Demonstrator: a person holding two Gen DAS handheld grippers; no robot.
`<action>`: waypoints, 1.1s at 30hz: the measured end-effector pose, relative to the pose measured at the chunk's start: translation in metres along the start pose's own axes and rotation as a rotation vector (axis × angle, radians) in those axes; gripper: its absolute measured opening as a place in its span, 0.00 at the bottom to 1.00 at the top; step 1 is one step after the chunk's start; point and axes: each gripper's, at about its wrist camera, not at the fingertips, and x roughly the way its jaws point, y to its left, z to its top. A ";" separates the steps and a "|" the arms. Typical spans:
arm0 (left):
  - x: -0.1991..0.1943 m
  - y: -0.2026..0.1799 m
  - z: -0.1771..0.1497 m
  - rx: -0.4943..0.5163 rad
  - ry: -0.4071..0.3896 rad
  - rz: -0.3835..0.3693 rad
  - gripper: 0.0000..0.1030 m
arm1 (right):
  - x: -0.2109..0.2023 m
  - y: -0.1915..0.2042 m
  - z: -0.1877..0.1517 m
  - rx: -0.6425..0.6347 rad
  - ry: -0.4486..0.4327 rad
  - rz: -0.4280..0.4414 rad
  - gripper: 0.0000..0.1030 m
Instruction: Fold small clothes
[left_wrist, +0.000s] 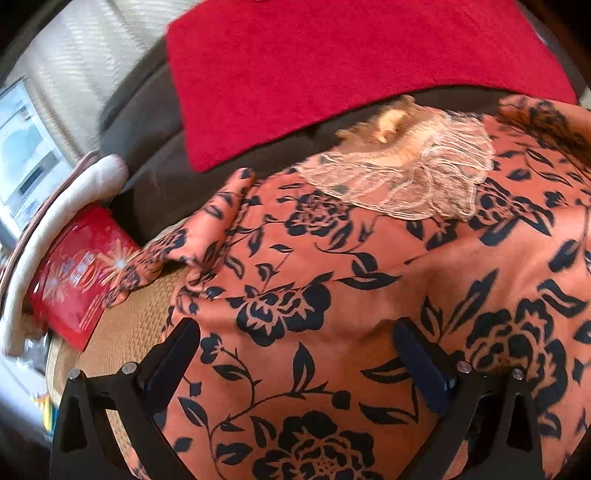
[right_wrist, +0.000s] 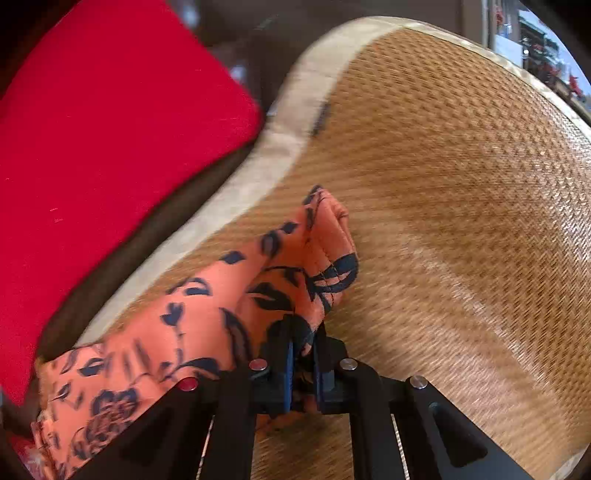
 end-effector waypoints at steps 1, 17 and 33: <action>-0.002 0.003 0.003 0.029 0.009 -0.046 1.00 | -0.011 0.008 -0.004 -0.002 -0.033 0.065 0.08; -0.014 0.158 0.004 -0.485 -0.088 0.012 1.00 | -0.117 0.280 -0.155 -0.329 -0.015 0.623 0.08; 0.014 0.214 -0.012 -0.573 -0.045 0.046 1.00 | -0.092 0.379 -0.278 -0.540 0.267 0.792 0.24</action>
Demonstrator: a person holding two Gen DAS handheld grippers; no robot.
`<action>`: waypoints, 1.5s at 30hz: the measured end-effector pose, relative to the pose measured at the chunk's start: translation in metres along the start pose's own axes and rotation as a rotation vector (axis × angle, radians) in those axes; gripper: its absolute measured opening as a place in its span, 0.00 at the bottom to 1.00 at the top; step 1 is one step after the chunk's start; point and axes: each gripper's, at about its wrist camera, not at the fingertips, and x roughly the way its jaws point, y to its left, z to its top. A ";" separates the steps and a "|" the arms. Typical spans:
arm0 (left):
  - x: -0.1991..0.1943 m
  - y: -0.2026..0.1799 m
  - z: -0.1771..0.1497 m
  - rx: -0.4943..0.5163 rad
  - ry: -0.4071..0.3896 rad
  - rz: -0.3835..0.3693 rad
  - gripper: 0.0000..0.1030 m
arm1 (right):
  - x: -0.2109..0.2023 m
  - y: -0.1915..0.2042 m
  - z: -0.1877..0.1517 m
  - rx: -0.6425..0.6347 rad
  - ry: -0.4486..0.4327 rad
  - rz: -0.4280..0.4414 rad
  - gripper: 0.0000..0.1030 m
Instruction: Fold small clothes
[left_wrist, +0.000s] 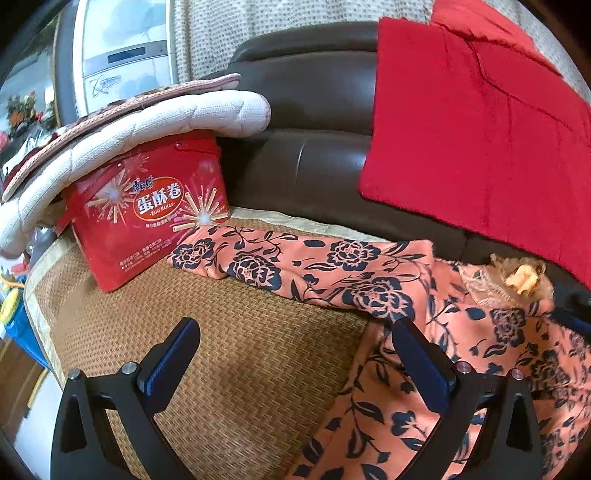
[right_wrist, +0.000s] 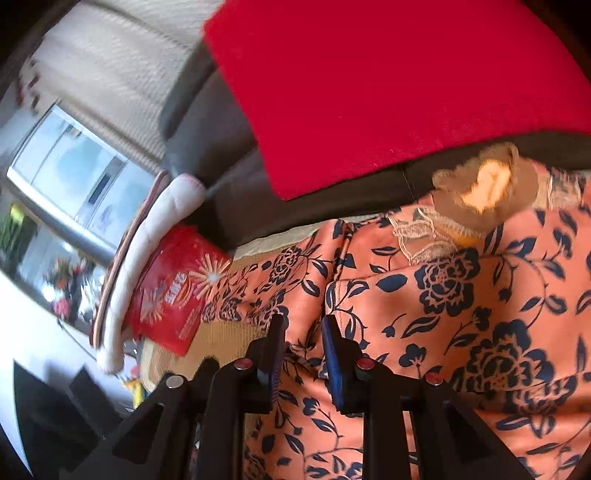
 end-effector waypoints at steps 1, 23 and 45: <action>0.003 0.002 0.001 0.004 0.004 0.013 1.00 | -0.009 -0.007 -0.004 0.003 -0.022 -0.016 0.24; 0.116 0.118 0.023 -0.480 0.234 -0.127 1.00 | -0.060 -0.050 -0.031 -0.101 -0.222 -0.074 0.30; 0.164 0.105 0.064 -0.540 0.207 -0.234 0.08 | -0.072 -0.066 -0.029 -0.053 -0.263 -0.150 0.32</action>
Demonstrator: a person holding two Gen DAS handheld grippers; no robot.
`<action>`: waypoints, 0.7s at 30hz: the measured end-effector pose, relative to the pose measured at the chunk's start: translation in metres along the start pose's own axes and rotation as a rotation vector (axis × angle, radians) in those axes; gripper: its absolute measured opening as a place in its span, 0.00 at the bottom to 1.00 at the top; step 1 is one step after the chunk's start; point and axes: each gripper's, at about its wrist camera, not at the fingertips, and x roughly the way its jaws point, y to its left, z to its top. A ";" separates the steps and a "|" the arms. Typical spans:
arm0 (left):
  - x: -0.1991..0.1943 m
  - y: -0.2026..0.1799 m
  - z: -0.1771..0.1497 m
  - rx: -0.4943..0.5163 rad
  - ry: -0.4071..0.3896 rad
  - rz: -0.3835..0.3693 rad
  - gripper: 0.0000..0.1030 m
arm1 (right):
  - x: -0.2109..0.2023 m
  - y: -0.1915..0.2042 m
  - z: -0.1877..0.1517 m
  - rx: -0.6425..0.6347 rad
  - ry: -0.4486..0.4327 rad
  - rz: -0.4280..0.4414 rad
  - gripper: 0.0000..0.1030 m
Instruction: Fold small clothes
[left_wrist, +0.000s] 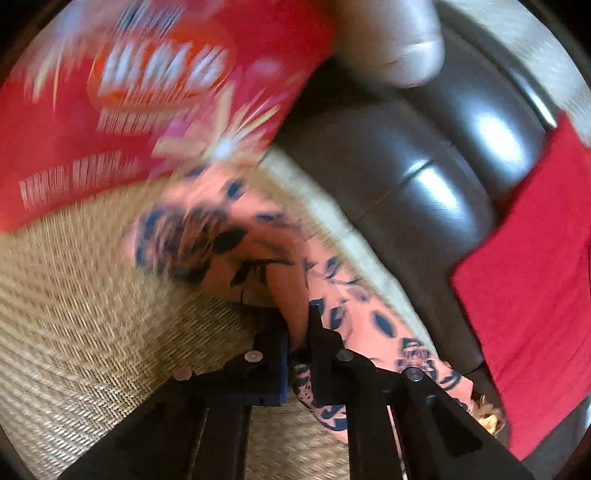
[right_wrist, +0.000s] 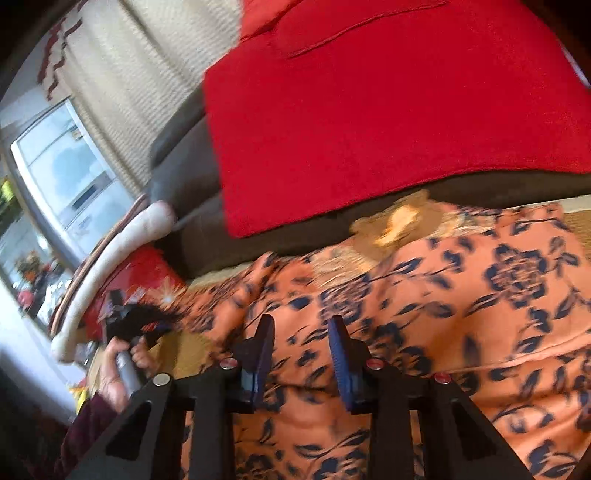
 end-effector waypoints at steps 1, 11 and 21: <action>-0.010 -0.015 -0.001 0.050 -0.029 0.004 0.08 | -0.003 -0.005 0.003 0.013 -0.011 -0.007 0.32; -0.114 -0.200 -0.109 0.608 -0.173 -0.197 0.08 | -0.067 -0.066 0.029 0.160 -0.191 -0.108 0.32; -0.119 -0.306 -0.278 1.024 0.054 -0.368 0.42 | -0.115 -0.116 0.044 0.281 -0.281 -0.159 0.35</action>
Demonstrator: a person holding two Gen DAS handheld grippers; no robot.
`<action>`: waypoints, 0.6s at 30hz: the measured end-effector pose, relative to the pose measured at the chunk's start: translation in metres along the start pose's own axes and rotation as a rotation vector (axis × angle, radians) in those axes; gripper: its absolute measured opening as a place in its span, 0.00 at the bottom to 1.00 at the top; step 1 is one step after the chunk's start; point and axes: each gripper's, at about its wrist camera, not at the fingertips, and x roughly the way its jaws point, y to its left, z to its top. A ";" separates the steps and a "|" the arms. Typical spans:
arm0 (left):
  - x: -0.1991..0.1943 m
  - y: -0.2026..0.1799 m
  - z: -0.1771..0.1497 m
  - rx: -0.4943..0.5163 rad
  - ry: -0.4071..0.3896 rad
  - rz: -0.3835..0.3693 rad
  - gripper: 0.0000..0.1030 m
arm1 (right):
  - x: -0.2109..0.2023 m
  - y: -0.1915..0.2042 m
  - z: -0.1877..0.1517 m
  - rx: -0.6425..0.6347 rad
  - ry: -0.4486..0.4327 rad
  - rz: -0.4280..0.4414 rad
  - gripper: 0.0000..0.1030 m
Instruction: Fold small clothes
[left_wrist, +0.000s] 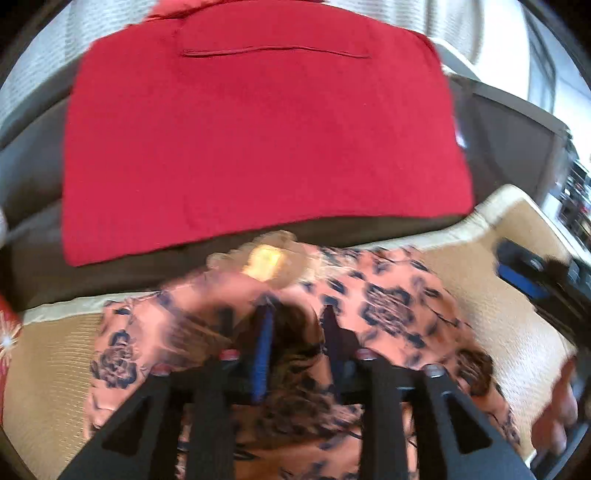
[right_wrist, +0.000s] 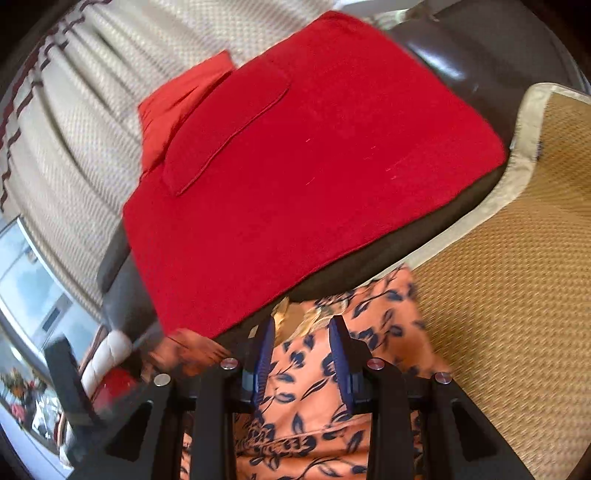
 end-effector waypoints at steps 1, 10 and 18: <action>-0.010 0.001 -0.002 -0.005 -0.030 -0.004 0.56 | 0.001 -0.004 0.002 0.017 0.011 -0.001 0.35; -0.049 0.156 -0.022 -0.370 -0.091 0.283 0.79 | 0.027 0.025 -0.020 -0.048 0.168 0.046 0.71; -0.004 0.196 -0.057 -0.356 0.192 0.478 0.78 | 0.061 0.124 -0.077 -0.523 0.347 0.043 0.71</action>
